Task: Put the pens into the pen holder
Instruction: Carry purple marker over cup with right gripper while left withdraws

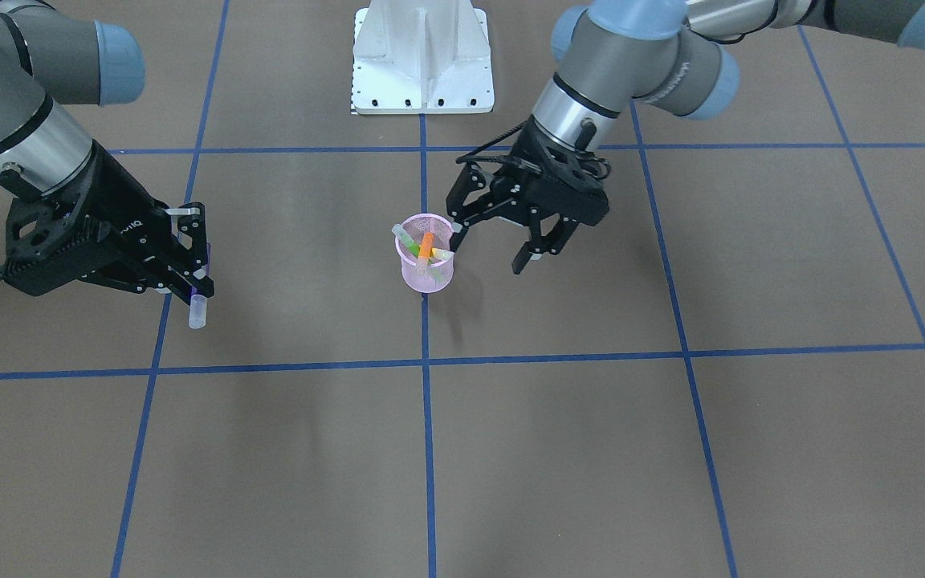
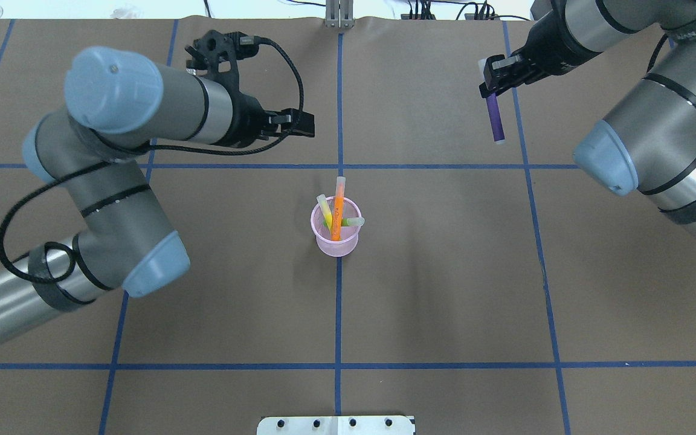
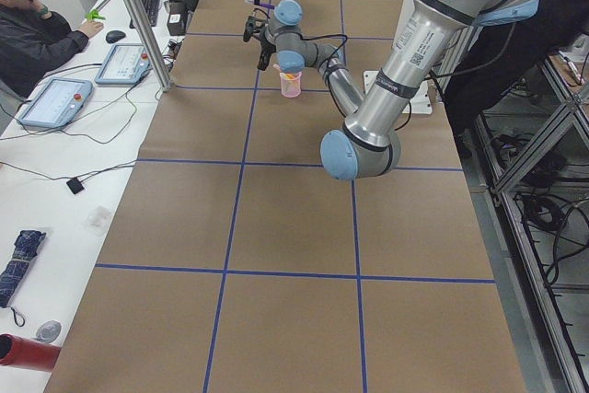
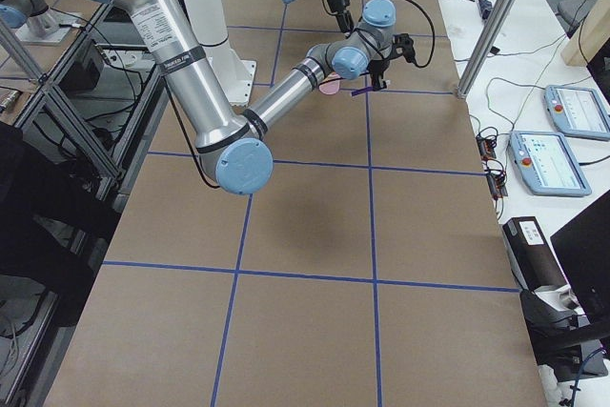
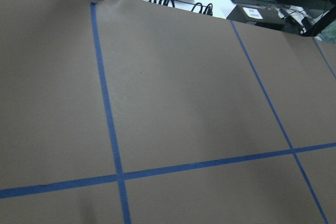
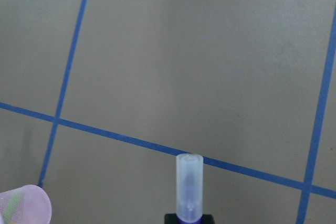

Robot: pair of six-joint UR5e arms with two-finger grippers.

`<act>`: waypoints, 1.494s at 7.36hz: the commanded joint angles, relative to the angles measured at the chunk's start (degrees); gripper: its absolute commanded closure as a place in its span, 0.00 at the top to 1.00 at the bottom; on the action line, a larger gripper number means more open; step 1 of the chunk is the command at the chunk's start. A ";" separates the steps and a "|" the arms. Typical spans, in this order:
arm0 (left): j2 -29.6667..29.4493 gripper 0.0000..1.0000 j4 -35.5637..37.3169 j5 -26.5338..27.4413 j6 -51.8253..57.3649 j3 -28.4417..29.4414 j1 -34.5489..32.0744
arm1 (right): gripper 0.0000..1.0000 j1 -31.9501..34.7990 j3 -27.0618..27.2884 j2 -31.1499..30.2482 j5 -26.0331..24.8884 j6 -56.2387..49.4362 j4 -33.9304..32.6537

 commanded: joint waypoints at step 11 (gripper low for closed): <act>1.27 0.99 25.09 -8.62 24.78 5.63 -14.48 | 0.00 -35.76 -2.18 2.43 -54.86 7.87 28.22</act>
